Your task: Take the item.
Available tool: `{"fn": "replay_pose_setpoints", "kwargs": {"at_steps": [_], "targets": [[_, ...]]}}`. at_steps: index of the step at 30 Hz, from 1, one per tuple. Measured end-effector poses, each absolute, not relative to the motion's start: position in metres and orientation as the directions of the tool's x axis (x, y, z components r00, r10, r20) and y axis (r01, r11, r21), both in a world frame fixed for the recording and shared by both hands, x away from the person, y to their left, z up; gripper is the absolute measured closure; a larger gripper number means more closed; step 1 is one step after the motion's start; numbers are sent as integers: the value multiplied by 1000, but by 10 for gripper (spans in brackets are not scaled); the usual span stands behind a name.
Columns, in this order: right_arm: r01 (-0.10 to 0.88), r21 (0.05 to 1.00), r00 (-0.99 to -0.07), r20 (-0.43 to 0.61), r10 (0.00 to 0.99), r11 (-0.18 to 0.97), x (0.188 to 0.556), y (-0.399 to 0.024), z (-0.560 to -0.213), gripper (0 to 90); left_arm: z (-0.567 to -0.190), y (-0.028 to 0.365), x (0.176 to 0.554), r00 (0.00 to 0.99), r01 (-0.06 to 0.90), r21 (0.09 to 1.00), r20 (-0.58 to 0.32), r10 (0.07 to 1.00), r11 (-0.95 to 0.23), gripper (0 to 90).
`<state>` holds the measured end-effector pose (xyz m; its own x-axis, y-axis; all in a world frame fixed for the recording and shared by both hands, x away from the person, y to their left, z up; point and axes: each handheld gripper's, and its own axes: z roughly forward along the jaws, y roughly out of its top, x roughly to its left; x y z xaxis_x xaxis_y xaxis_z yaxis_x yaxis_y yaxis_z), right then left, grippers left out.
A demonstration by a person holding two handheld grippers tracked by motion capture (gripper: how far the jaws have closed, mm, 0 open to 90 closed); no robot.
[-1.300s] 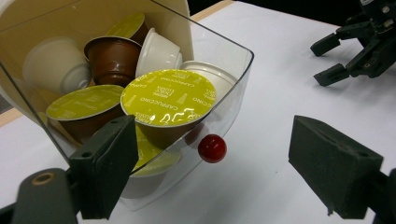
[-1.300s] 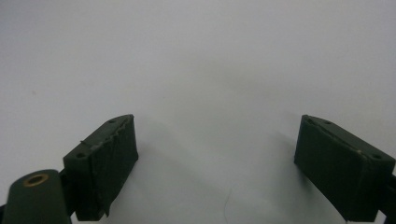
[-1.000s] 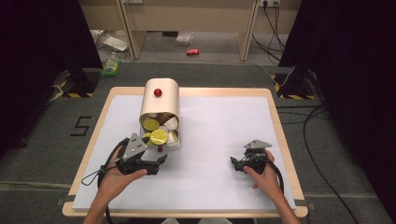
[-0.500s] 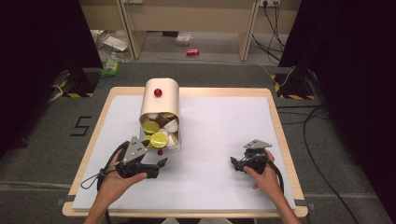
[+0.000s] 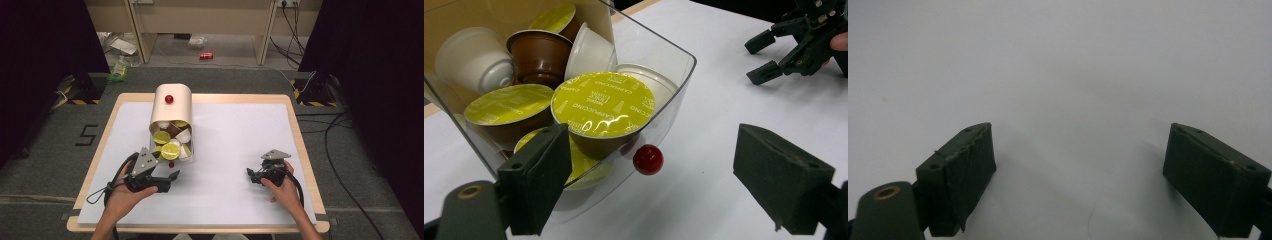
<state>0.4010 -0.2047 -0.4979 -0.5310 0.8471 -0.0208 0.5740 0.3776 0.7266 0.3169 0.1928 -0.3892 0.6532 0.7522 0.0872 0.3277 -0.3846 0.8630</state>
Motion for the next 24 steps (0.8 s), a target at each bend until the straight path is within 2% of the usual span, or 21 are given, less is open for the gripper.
{"fn": "replay_pose_setpoints", "kwargs": {"at_steps": [8, 24], "targets": [[572, 727, -533, -22, 846, 380, 401, -205, -498, 135, -388, 195, 321, 649, 336, 878, 46, 759, -341, 163], [574, 726, -533, -20, 846, 379, 401, -205, -498, 135, -377, 200, 336, 623, 332, 895, 29, 781, -298, 170]]}}
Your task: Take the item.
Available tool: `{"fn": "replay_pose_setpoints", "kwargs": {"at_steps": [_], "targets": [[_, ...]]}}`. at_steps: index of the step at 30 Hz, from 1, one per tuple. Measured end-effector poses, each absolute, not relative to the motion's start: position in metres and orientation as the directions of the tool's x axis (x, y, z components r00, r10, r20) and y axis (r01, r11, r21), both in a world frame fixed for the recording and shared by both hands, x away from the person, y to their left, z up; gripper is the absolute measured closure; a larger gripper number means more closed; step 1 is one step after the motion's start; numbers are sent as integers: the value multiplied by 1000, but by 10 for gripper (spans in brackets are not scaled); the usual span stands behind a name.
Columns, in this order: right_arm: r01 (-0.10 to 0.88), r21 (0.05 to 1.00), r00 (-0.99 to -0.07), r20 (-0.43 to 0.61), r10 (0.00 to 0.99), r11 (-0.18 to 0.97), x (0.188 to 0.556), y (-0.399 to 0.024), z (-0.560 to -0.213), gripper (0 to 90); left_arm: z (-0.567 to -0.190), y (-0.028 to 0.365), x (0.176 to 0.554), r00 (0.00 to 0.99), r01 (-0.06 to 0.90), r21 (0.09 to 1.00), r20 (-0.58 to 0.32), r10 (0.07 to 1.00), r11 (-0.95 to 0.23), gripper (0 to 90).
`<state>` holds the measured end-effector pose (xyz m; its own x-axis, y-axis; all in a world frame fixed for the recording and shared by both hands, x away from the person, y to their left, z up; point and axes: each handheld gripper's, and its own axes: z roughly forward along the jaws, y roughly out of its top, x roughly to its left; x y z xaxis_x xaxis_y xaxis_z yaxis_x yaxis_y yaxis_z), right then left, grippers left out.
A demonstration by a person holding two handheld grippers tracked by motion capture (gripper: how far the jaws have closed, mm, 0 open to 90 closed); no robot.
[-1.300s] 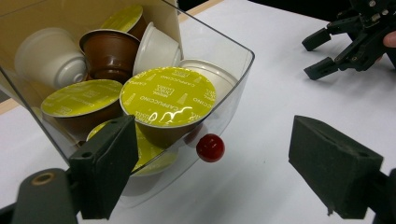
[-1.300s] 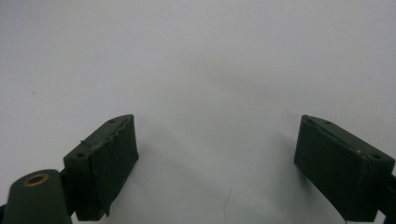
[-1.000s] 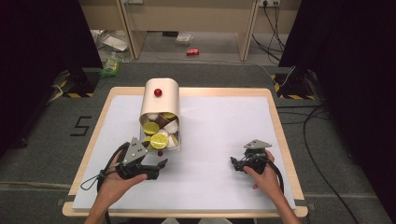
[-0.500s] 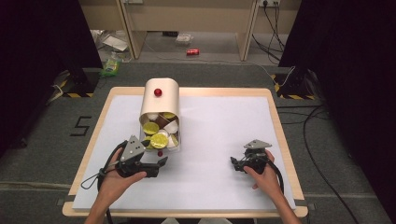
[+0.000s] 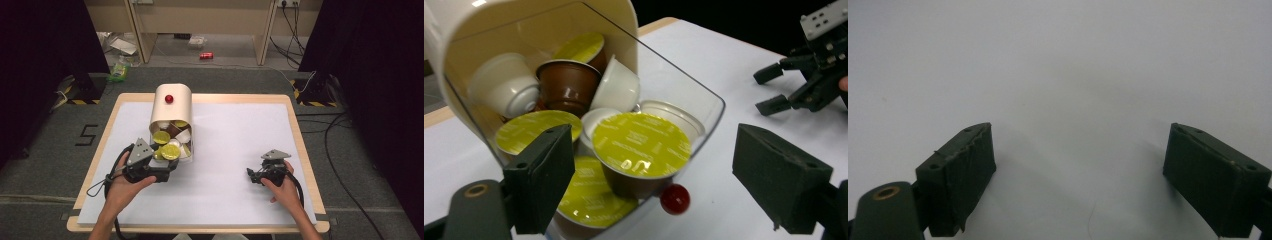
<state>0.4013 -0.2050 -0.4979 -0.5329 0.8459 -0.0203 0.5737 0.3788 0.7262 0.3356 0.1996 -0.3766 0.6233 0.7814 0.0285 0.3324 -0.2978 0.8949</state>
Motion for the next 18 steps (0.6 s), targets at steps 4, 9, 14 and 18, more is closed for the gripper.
{"fn": "replay_pose_setpoints", "kwargs": {"at_steps": [4, 9, 14, 18], "targets": [[574, 726, -533, -20, 846, 379, 401, -205, -498, 135, -373, 200, 340, 621, 336, 892, 31, 784, -302, 178], [574, 726, -533, -20, 846, 379, 401, -205, -498, 135, -366, 199, 347, 622, 345, 882, 40, 782, -320, 184], [574, 726, -533, -20, 846, 379, 401, -205, -498, 135, -363, 195, 356, 633, 375, 863, 29, 774, -339, 187], [573, 726, -533, -20, 846, 379, 401, -205, -498, 135, -363, 193, 359, 633, 383, 854, 35, 773, -352, 192]]}}
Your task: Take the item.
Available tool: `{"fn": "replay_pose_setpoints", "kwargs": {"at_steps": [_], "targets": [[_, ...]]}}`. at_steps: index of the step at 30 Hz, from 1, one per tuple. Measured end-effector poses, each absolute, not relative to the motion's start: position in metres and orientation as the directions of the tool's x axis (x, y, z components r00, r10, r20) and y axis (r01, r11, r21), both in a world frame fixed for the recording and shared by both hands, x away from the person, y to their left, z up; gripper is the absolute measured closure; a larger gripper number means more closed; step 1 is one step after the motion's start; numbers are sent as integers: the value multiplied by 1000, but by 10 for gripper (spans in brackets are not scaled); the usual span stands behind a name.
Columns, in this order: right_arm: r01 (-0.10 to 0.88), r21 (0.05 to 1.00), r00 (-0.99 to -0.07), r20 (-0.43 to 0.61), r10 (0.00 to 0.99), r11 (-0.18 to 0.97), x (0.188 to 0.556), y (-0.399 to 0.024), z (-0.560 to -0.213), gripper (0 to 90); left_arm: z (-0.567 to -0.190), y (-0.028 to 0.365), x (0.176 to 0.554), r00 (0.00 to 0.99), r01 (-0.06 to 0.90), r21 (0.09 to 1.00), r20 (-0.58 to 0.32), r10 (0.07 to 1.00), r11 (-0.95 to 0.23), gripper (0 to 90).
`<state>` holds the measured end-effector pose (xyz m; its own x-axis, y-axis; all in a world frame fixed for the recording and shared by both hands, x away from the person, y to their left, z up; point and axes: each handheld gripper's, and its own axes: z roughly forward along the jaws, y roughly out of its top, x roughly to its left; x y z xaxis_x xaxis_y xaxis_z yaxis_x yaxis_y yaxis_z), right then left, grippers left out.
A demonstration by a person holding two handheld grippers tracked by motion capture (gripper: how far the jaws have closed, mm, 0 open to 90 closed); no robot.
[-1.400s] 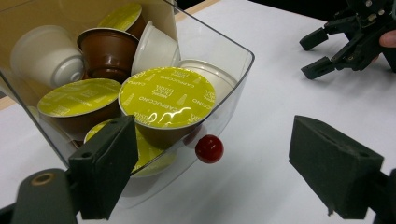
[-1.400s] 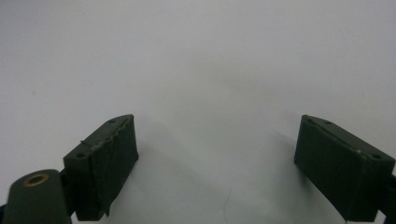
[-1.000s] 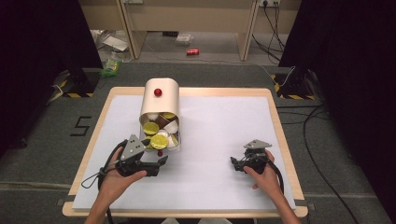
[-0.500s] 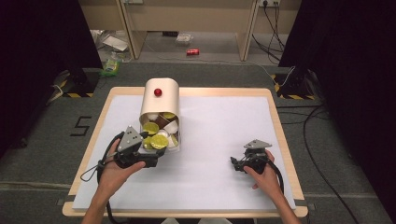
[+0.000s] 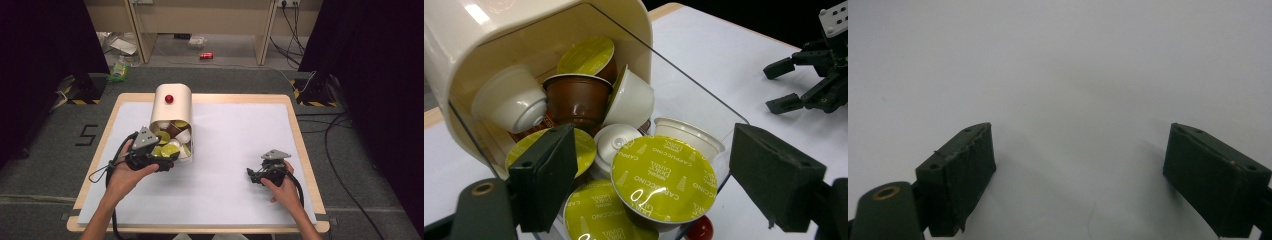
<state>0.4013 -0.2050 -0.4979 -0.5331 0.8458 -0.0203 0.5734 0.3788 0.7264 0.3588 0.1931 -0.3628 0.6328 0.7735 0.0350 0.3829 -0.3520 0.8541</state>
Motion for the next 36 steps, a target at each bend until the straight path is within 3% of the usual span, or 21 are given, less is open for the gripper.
{"fn": "replay_pose_setpoints", "kwargs": {"at_steps": [36], "targets": [[573, 727, -533, -21, 846, 379, 401, -205, -498, 135, -370, 189, 377, 651, 459, 806, -18, 759, -374, 259]]}}
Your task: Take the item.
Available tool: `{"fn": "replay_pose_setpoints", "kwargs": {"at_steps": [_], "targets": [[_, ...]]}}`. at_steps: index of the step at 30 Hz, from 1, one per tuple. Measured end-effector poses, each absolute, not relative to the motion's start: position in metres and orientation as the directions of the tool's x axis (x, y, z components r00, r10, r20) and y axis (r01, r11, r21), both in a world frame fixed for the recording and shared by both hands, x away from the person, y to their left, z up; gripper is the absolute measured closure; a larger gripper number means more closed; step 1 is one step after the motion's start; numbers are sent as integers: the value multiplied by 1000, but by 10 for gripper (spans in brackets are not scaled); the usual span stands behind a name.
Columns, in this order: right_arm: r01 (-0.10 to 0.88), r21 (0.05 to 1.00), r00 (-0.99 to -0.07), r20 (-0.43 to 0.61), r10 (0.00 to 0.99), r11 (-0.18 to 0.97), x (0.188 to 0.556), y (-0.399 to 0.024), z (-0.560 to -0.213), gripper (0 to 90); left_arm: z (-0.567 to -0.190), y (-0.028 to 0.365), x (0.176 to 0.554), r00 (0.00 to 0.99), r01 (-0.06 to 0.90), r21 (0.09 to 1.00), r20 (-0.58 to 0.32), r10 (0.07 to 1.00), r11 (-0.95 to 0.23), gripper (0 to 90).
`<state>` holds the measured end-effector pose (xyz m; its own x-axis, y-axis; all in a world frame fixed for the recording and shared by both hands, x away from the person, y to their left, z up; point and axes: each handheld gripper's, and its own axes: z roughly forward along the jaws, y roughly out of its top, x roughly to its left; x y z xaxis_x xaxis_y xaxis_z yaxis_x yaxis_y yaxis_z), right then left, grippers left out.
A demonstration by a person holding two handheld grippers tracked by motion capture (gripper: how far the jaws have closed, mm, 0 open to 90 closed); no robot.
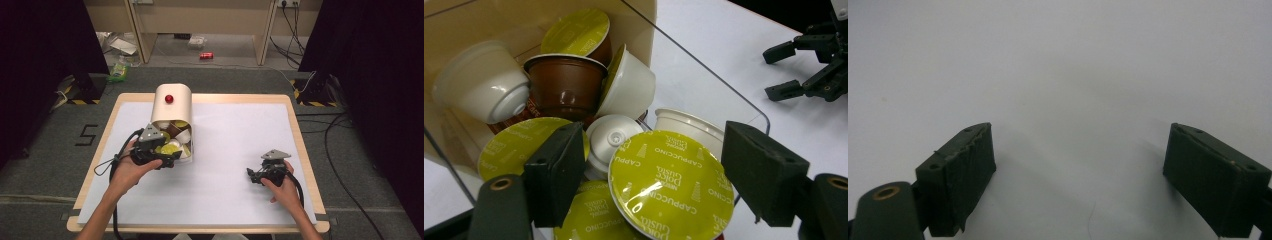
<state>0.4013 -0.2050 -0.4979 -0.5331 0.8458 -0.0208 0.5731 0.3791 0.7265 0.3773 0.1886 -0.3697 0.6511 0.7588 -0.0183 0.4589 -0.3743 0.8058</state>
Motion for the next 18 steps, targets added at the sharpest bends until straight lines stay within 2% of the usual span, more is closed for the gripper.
{"fn": "replay_pose_setpoints", "kwargs": {"at_steps": [5, 12, 18], "targets": [[574, 726, -533, -21, 846, 379, 401, -205, -498, 135, -371, 189, 381, 652, 471, 786, -5, 758, -400, 282], [573, 726, -533, -21, 846, 379, 401, -205, -498, 135, -373, 192, 379, 659, 465, 776, 18, 752, -427, 398], [573, 726, -533, -21, 846, 379, 401, -205, -498, 135, -372, 190, 378, 660, 449, 775, 48, 749, -445, 413]]}}
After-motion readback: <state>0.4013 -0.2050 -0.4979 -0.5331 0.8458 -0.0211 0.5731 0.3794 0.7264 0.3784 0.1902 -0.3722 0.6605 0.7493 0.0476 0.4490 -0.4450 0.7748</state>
